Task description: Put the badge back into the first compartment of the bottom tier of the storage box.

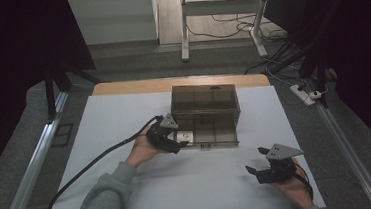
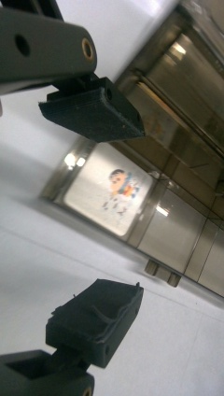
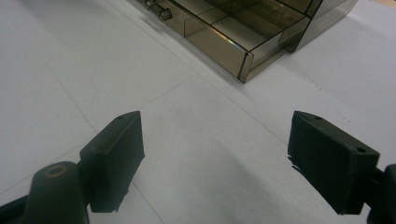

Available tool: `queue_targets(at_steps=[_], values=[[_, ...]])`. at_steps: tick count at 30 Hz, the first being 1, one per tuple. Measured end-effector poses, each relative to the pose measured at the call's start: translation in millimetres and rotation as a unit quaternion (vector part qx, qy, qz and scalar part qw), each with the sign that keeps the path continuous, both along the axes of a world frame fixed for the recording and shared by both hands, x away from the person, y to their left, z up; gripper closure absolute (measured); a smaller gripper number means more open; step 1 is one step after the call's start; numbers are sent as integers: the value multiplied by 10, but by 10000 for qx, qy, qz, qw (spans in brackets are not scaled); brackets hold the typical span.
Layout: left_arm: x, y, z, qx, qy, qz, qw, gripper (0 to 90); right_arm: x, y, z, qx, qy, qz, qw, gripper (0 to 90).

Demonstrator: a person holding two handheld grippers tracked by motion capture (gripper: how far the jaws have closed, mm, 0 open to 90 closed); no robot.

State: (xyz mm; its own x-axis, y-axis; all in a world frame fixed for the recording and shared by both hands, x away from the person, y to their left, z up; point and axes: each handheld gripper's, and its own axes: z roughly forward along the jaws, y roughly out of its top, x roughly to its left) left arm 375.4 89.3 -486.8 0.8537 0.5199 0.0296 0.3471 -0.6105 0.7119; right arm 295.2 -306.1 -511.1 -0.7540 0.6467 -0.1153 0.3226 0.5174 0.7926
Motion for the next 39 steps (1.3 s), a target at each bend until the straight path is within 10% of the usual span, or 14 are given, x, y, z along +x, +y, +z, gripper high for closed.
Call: queue_targets(at_steps=[21,39], values=[[-1107,865,-111,-293,-234,729,9966,219,6,13,15,75,-38,63,9999,181],[-1467,1331,-221,-517,-161,1224,9910,226,4,17,6,35,-10,62,10000,181]])
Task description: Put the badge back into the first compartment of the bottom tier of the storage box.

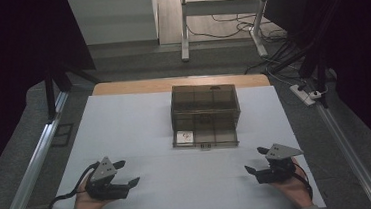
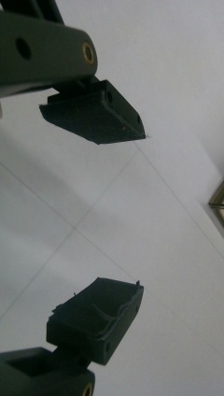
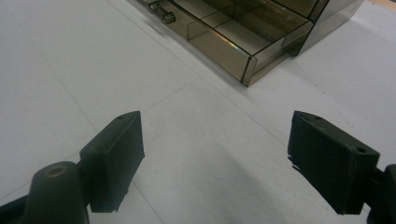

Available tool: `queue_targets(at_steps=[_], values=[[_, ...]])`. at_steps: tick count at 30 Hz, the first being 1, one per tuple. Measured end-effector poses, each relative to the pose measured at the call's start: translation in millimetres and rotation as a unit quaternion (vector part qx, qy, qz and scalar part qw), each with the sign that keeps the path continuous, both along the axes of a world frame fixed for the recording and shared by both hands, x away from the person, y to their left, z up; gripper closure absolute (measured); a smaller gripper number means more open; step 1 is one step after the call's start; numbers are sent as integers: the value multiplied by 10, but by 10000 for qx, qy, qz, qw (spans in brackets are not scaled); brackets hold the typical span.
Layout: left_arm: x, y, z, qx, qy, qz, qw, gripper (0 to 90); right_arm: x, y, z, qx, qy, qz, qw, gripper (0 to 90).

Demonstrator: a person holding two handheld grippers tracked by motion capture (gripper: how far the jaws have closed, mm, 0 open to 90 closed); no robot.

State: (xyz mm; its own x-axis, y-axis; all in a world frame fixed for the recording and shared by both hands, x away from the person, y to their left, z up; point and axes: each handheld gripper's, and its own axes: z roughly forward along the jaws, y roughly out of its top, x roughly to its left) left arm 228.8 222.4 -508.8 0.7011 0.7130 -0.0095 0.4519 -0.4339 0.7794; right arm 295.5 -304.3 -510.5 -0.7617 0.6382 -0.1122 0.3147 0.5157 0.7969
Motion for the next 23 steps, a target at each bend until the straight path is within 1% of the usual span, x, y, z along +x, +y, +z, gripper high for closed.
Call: queue_targets(at_steps=[3,6,10,23], values=[[-39,56,-8,-14,-10,62,10000,226,0,0,0,2,1,0,10000,181],[-47,85,-9,-56,-16,114,9999,226,0,4,-2,-9,5,4,10000,181],[-40,95,-22,-50,9,134,9999,225,-13,10,12,41,-7,-1,10000,182],[-25,107,-34,-13,15,161,9999,223,-12,9,12,30,-22,35,10000,181]])
